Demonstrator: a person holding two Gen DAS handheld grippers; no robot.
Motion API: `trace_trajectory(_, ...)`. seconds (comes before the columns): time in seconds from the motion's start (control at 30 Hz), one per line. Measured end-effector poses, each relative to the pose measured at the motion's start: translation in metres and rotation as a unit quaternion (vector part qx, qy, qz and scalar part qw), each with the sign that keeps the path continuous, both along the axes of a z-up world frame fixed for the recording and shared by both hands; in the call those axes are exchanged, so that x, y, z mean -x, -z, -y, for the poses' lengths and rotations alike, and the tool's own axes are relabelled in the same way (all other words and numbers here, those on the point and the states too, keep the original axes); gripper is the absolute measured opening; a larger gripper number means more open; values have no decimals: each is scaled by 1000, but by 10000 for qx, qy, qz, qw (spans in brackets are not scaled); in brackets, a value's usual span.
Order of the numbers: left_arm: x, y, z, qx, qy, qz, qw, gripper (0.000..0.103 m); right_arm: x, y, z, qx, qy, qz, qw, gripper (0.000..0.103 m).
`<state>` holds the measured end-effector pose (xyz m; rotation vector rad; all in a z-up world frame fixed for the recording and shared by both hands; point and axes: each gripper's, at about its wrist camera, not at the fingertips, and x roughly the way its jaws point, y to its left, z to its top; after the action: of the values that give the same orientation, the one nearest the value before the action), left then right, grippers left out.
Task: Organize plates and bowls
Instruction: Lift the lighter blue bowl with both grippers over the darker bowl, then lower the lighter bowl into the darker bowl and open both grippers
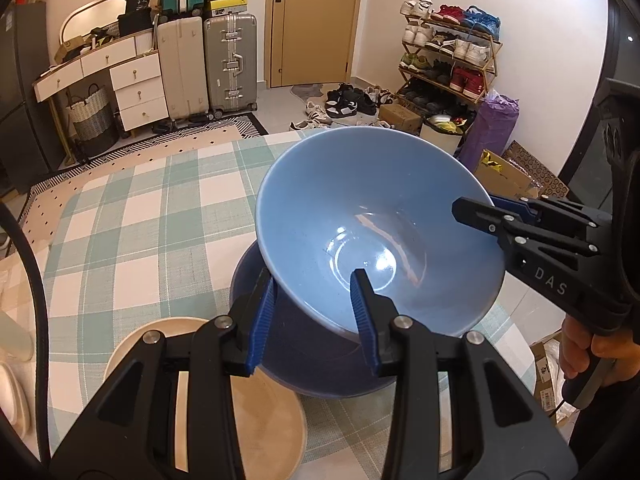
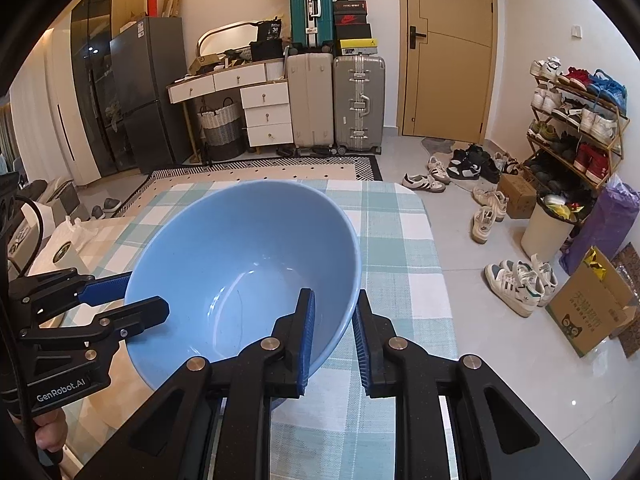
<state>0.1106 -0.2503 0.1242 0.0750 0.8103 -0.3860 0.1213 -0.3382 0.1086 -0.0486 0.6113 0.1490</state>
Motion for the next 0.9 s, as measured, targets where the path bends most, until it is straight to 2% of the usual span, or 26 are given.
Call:
trace_trajectory(0.6, -17, 35, -21, -219, -139, -180, 9995, 35, -16, 32, -26, 121, -147, -321, 9993, 20)
trace_trajectory(0.9, -22, 53, -24, -460, -179, -206, 9986, 35, -17, 45, -34, 229, -195, -397, 9988, 21)
